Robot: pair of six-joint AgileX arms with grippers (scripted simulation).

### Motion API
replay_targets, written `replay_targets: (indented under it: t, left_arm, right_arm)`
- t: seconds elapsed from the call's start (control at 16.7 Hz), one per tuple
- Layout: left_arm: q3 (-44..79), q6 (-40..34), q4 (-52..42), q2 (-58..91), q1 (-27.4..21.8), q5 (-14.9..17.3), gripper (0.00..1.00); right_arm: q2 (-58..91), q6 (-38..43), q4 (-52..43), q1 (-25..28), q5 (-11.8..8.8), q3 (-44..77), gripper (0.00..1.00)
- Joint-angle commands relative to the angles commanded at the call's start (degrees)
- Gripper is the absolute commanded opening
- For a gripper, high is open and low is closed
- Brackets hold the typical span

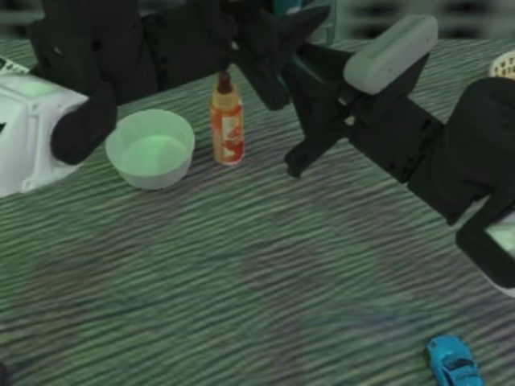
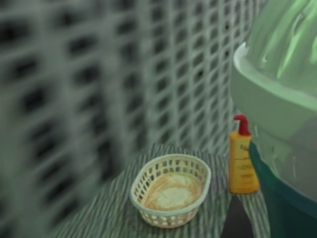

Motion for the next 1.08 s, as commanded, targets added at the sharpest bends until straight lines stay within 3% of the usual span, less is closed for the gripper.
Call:
replay_targets:
  t: [0.66, 1.08]
  left_arm:
    - [0.0, 0.0, 0.0, 0.0, 0.0, 0.0, 0.00]
    - [0.0, 0.0, 0.0, 0.0, 0.0, 0.0, 0.00]
  right_arm:
    - [0.0, 0.0, 0.0, 0.0, 0.0, 0.0, 0.98]
    - [0.0, 0.0, 0.0, 0.0, 0.0, 0.0, 1.00]
